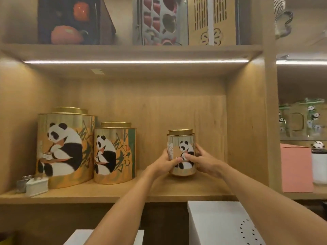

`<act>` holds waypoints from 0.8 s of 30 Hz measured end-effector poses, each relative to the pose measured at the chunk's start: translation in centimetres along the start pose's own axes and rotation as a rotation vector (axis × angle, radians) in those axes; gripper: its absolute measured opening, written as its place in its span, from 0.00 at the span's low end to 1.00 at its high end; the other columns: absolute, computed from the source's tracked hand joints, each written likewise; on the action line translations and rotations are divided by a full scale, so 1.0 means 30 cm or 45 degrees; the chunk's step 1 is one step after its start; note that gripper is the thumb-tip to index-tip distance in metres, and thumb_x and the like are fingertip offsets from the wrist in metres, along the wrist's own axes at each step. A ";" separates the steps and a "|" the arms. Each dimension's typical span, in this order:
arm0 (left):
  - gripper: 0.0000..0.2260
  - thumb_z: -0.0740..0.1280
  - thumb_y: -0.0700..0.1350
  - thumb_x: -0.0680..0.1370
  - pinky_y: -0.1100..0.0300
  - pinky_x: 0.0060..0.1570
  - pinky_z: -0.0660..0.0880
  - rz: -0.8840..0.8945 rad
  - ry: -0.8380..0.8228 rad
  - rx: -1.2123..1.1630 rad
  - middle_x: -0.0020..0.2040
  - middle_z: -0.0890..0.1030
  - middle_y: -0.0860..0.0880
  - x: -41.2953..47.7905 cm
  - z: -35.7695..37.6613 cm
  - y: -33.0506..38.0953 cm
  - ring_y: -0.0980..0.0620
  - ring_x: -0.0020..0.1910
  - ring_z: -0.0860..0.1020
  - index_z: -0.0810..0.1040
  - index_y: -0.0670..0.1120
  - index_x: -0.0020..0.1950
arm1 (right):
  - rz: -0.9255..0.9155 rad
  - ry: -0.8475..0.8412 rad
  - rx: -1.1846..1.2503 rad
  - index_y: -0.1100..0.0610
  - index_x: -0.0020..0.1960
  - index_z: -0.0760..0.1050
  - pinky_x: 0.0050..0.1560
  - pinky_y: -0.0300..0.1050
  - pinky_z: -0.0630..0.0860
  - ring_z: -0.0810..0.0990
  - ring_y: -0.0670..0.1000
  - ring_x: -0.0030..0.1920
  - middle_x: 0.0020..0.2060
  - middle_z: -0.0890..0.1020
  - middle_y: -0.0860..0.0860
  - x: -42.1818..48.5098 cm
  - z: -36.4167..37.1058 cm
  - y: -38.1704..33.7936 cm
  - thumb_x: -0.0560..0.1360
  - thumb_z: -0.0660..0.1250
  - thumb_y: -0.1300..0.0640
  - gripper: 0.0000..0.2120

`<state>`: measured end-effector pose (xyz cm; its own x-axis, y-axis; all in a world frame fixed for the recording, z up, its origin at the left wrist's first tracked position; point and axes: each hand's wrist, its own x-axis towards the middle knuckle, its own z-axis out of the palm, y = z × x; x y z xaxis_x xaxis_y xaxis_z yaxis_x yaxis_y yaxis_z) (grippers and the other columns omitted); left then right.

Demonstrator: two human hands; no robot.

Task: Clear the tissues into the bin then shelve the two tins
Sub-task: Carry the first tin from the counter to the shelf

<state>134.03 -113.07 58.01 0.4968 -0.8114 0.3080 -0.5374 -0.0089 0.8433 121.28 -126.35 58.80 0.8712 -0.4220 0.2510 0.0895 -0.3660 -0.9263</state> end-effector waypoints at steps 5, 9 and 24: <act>0.36 0.68 0.51 0.78 0.50 0.71 0.65 -0.034 -0.020 0.091 0.74 0.67 0.45 0.056 0.048 -0.030 0.48 0.70 0.68 0.50 0.48 0.78 | -0.048 0.054 -0.058 0.48 0.79 0.52 0.55 0.40 0.73 0.72 0.50 0.63 0.74 0.68 0.52 0.038 -0.070 0.100 0.73 0.73 0.49 0.43; 0.37 0.68 0.52 0.78 0.50 0.71 0.64 -0.107 -0.059 0.120 0.75 0.65 0.44 0.025 0.000 -0.044 0.48 0.70 0.67 0.47 0.51 0.78 | 0.010 0.066 -0.019 0.45 0.79 0.46 0.55 0.44 0.72 0.67 0.58 0.71 0.77 0.61 0.53 0.068 -0.035 0.124 0.71 0.75 0.49 0.48; 0.24 0.66 0.59 0.77 0.54 0.52 0.74 -0.350 0.334 0.597 0.58 0.78 0.45 -0.136 -0.095 -0.116 0.47 0.55 0.77 0.72 0.43 0.64 | -0.110 0.130 -0.047 0.51 0.79 0.52 0.59 0.43 0.67 0.67 0.56 0.72 0.75 0.66 0.54 0.119 0.228 0.092 0.74 0.72 0.48 0.41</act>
<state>135.83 -108.06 55.08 0.7796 -0.5719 0.2551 -0.5790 -0.5031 0.6416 127.93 -123.19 55.22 0.8070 -0.4692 0.3587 0.1430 -0.4341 -0.8894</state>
